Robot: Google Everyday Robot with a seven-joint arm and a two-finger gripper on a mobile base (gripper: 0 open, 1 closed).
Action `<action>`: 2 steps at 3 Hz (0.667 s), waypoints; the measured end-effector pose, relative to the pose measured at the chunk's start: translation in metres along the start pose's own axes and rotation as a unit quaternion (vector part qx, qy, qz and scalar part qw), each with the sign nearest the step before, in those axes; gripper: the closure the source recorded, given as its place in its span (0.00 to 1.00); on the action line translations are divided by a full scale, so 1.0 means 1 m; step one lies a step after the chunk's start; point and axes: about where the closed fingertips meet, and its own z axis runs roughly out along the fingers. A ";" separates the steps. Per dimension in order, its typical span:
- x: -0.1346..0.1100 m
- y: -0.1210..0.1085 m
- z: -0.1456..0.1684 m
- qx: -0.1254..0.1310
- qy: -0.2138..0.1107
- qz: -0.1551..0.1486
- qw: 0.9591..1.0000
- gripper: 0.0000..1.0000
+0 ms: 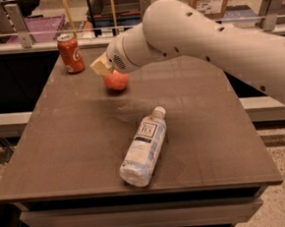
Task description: Move apple near coke can
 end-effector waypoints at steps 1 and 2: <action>-0.001 0.002 0.001 -0.001 0.000 -0.001 1.000 0.36; -0.003 0.004 0.001 -0.002 -0.001 -0.003 1.000 0.13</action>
Offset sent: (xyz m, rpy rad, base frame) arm -0.0009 0.0018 0.0006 -0.0004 -0.0010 0.0031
